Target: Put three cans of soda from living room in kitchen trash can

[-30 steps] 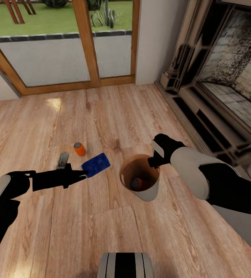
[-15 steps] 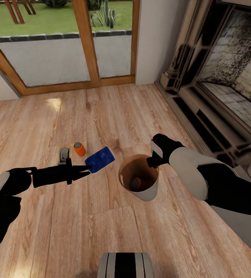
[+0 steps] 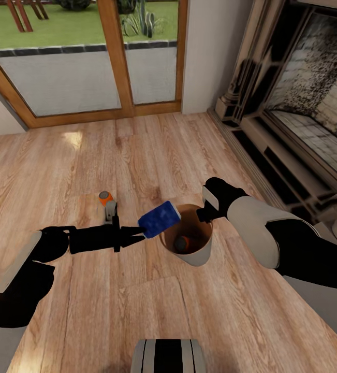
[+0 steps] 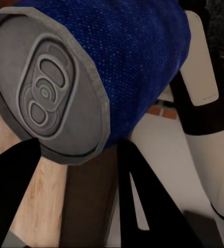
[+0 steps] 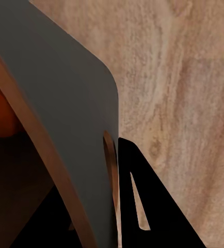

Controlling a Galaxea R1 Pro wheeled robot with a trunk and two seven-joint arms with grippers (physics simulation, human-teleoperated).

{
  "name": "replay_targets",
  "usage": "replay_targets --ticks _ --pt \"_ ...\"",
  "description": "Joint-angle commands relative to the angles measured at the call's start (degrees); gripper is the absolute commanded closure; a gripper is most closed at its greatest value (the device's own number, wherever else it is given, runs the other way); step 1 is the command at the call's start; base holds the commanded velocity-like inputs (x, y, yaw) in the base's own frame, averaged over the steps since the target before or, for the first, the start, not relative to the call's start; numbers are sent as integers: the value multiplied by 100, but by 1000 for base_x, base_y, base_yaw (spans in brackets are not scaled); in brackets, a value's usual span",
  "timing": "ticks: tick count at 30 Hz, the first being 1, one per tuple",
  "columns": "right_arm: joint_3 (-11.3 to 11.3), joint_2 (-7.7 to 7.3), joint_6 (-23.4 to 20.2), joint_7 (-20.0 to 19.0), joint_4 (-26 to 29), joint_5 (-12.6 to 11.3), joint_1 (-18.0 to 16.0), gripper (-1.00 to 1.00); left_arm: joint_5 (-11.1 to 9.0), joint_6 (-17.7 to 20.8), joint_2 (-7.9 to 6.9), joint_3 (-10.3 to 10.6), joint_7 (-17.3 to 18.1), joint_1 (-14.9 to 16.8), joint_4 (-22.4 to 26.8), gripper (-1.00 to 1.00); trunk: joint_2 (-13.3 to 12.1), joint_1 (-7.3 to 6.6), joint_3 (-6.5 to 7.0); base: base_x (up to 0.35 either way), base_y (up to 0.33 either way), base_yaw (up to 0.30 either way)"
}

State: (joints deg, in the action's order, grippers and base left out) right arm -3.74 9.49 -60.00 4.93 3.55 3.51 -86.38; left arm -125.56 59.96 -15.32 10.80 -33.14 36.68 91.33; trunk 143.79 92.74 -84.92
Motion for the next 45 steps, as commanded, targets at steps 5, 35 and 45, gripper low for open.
replay_targets --ticks 5,35,45 --pt "56 -3 0 -13 -3 -88 -2 100 14 4 91 129 -18 91 -1 100 0 -1 0 0 0 0" --pt "63 -26 0 -16 -6 -88 18 100 58 4 135 229 -61 164 -1 -100 0 -1 0 0 0 0" --pt "59 -36 0 -18 -1 -84 25 100 82 4 107 216 -540 163 -20 -100 0 -1 0 0 0 0"
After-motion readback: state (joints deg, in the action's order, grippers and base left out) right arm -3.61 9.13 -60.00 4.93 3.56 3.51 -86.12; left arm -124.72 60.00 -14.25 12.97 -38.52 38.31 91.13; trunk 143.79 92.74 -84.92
